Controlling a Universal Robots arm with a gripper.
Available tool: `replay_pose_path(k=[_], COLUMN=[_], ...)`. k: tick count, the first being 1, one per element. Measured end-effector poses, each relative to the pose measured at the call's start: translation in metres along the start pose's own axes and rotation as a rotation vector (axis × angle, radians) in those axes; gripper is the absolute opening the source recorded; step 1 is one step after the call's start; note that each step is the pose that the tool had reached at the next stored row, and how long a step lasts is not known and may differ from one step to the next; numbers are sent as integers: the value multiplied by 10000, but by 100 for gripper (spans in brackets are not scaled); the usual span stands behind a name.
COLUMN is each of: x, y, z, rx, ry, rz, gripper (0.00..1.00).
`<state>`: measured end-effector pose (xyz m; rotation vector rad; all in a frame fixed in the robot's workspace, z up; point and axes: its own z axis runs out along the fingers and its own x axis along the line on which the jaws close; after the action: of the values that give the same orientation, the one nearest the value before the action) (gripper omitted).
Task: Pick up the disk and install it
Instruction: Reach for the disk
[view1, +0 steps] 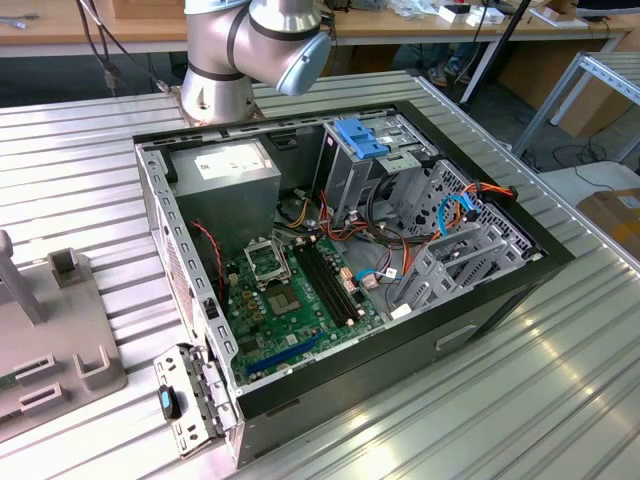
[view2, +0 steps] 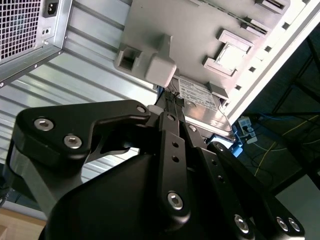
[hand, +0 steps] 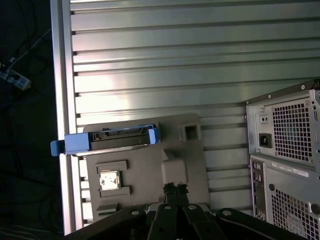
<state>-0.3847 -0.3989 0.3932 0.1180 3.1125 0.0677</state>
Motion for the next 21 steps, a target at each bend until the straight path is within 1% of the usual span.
replay_pose_path(k=[21], x=[43], y=[-3], z=[-1], rx=[0], ry=[0], rz=[0], gripper=[11])
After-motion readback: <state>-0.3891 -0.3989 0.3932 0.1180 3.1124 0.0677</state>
